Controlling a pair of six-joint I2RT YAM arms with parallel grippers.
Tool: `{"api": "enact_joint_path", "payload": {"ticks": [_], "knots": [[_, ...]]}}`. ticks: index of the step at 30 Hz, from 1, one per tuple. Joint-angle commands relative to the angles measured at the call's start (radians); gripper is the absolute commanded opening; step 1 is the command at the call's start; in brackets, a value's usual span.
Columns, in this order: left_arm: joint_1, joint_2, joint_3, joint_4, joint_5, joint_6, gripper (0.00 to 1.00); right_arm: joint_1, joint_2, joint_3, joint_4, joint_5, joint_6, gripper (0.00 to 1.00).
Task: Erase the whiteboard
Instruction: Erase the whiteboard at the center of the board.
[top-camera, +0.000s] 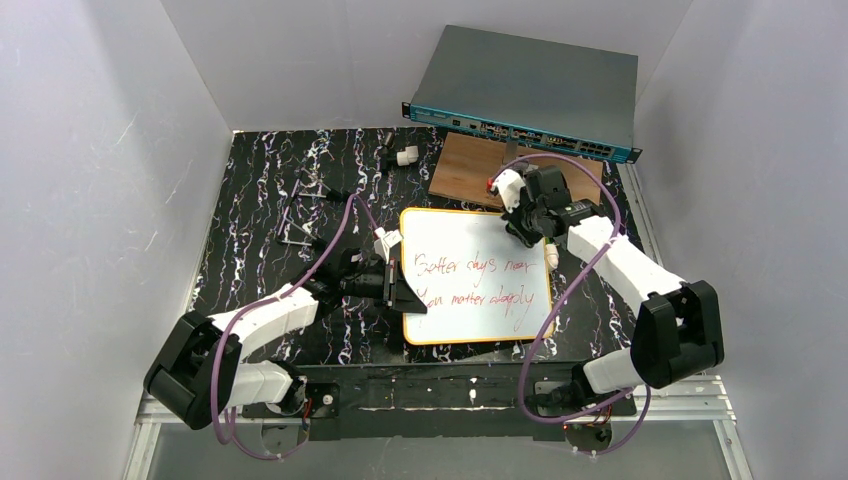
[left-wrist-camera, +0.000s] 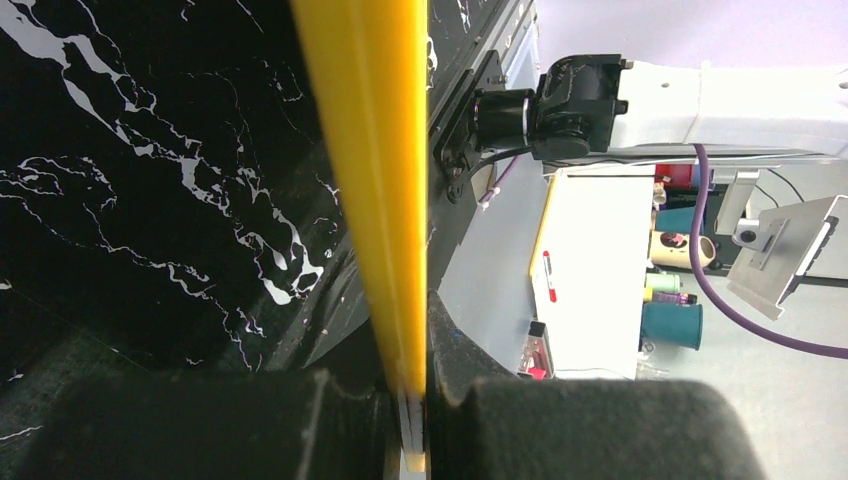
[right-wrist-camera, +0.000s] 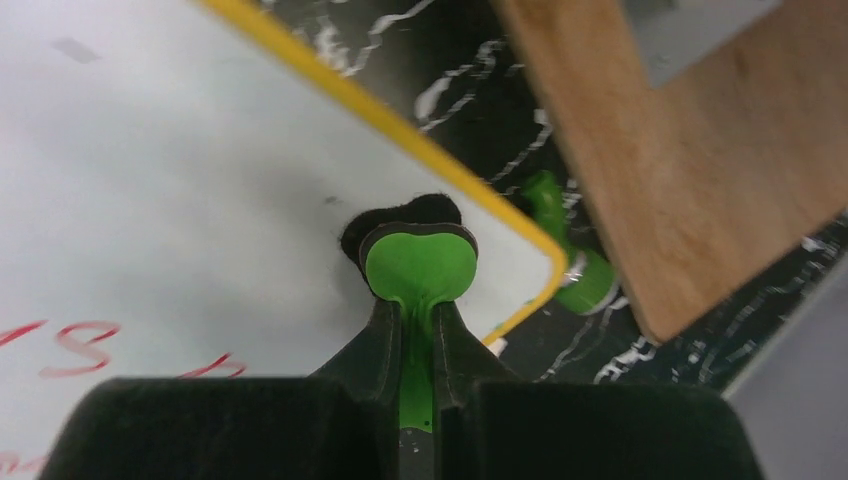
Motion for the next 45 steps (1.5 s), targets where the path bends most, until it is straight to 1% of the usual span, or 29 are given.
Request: {"api": "enact_joint_path", "payload": {"ticks": [1, 3, 4, 7, 8, 10, 11, 14, 16, 17, 19, 21, 22, 26, 28, 30, 33, 36, 41, 45], "knots": [[-0.017, -0.024, -0.008, 0.009, 0.0, 0.146, 0.0, -0.001, 0.027, -0.033, 0.198, 0.244, 0.085, 0.01], [-0.018, -0.026, -0.006, 0.009, 0.001, 0.145, 0.0, -0.001, 0.036, -0.03, 0.186, 0.245, 0.072, 0.01], [-0.019, -0.028, -0.004, 0.007, 0.0, 0.146, 0.0, -0.001, 0.045, -0.02, 0.152, 0.231, 0.053, 0.01], [-0.018, -0.03, 0.003, -0.003, 0.0, 0.152, 0.0, -0.001, 0.074, 0.031, -0.03, 0.04, -0.038, 0.01], [-0.017, -0.031, 0.002, -0.004, 0.0, 0.153, 0.0, 0.0, 0.079, 0.042, -0.079, -0.044, -0.068, 0.01], [-0.019, -0.033, 0.0, -0.002, 0.0, 0.153, 0.0, 0.005, 0.077, 0.052, -0.152, -0.161, -0.126, 0.01], [-0.018, -0.035, -0.003, -0.001, 0.0, 0.152, 0.0, 0.008, 0.072, 0.052, -0.176, -0.21, -0.148, 0.01], [-0.017, -0.043, -0.011, 0.005, -0.003, 0.15, 0.0, 0.018, 0.056, 0.055, -0.219, -0.29, -0.18, 0.01], [-0.017, -0.046, -0.014, 0.005, -0.004, 0.15, 0.0, 0.018, 0.052, 0.052, -0.201, -0.274, -0.162, 0.01], [-0.018, -0.048, -0.013, 0.004, -0.004, 0.15, 0.0, 0.018, 0.054, 0.046, -0.163, -0.222, -0.129, 0.01], [-0.018, -0.05, -0.013, 0.002, -0.004, 0.151, 0.0, 0.015, 0.062, 0.036, -0.068, -0.062, -0.057, 0.01], [-0.018, -0.048, -0.012, 0.002, -0.005, 0.153, 0.0, 0.002, 0.063, 0.024, 0.004, 0.08, -0.016, 0.01], [-0.018, -0.048, -0.012, 0.003, -0.004, 0.153, 0.0, -0.011, 0.058, 0.017, 0.029, 0.123, -0.009, 0.01], [-0.018, -0.052, -0.013, 0.001, -0.007, 0.154, 0.0, -0.047, 0.058, 0.005, 0.045, 0.176, -0.017, 0.01], [-0.018, -0.055, -0.014, 0.001, -0.007, 0.155, 0.0, -0.056, 0.067, 0.01, 0.018, 0.158, -0.029, 0.01], [-0.018, -0.055, -0.014, 0.005, -0.007, 0.154, 0.0, -0.059, 0.071, 0.019, -0.027, 0.102, -0.042, 0.01], [-0.018, -0.053, -0.016, 0.009, -0.006, 0.152, 0.0, -0.057, 0.071, 0.034, -0.086, -0.072, -0.049, 0.01], [-0.018, -0.048, -0.019, 0.025, -0.006, 0.146, 0.0, -0.055, 0.062, 0.048, -0.068, -0.167, 0.031, 0.01], [-0.018, -0.033, -0.022, 0.055, -0.002, 0.136, 0.0, -0.032, 0.041, 0.06, 0.037, -0.215, 0.22, 0.01], [-0.018, -0.027, -0.034, 0.088, -0.003, 0.121, 0.0, 0.02, 0.065, 0.093, 0.064, -0.298, 0.333, 0.01]]}}
